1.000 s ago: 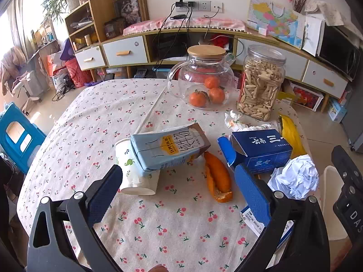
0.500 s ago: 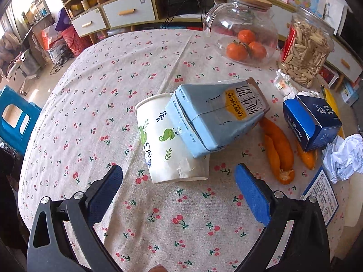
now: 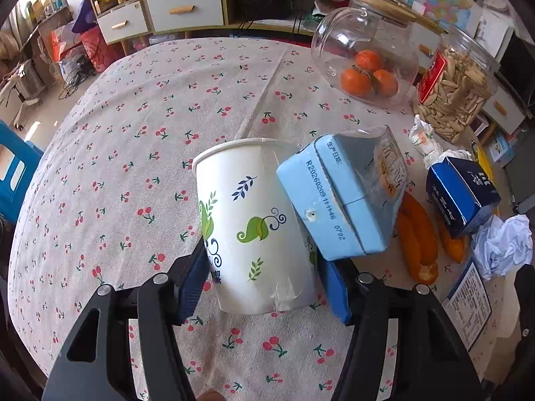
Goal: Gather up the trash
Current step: 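Grasp the white leaf paper cup with the left tool while the right tool grasps the milk carton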
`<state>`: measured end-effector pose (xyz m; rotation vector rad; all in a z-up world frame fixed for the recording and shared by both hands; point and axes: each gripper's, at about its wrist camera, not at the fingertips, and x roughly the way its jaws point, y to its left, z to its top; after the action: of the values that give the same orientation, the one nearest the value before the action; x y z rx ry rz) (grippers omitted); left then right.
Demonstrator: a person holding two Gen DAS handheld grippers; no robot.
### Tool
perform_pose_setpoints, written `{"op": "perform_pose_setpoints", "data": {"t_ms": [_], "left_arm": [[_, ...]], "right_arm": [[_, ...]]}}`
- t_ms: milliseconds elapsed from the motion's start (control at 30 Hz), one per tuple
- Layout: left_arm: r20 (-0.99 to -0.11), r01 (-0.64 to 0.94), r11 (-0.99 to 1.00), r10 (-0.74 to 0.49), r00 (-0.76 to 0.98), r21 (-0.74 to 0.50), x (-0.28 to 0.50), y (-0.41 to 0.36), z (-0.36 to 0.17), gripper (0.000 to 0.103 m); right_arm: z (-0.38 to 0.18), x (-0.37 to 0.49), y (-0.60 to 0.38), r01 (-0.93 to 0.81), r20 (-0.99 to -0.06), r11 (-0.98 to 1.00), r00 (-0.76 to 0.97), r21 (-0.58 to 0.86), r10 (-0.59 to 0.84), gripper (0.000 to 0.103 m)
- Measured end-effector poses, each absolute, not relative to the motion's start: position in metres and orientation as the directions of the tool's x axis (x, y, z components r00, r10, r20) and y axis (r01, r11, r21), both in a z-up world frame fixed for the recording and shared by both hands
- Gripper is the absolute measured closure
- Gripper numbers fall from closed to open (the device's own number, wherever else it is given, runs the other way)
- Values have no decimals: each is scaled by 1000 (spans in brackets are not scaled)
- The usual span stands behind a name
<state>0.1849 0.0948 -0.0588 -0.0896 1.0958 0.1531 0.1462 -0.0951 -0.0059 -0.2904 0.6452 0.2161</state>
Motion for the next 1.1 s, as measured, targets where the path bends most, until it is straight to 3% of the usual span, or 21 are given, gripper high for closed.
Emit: {"op": "perform_pose_setpoints", "data": {"t_ms": [133, 300, 533, 633, 767, 933, 1000, 1033, 1100], "left_arm": [[-862, -132, 991, 89, 499, 26, 157, 101, -35, 43], [-789, -174, 981, 171, 590, 83, 132, 128, -3, 43], [-758, -262, 964, 144, 636, -37, 121, 171, 24, 43], [-732, -274, 960, 151, 665, -51, 115, 178, 36, 43], [-719, -265, 961, 133, 682, -74, 112, 181, 43, 42], [-721, -245, 965, 108, 684, -88, 112, 180, 43, 42], [-725, -237, 967, 97, 681, -92, 113, 179, 42, 42], [-727, -233, 968, 94, 680, -93, 114, 178, 41, 42], [-730, -228, 969, 91, 677, -91, 115, 175, 40, 42]], "right_arm": [[-15, 141, -85, -362, -673, 922, 718, -139, 180, 7], [-19, 147, -76, -307, -722, 950, 670, -63, 169, 7], [-13, 163, -25, -202, -761, 979, 635, 0, 131, 7], [-19, 178, 7, -158, -791, 986, 609, -52, 56, 8], [-38, 199, 29, -117, -850, 993, 526, -29, 37, 14], [-66, 215, 38, -96, -889, 995, 457, -36, 12, 14], [-77, 220, 35, -85, -905, 996, 426, -18, 19, 20], [-83, 221, 34, -80, -913, 997, 408, -6, 27, 33], [-88, 220, 33, -78, -909, 997, 415, 1, 34, 42]]}}
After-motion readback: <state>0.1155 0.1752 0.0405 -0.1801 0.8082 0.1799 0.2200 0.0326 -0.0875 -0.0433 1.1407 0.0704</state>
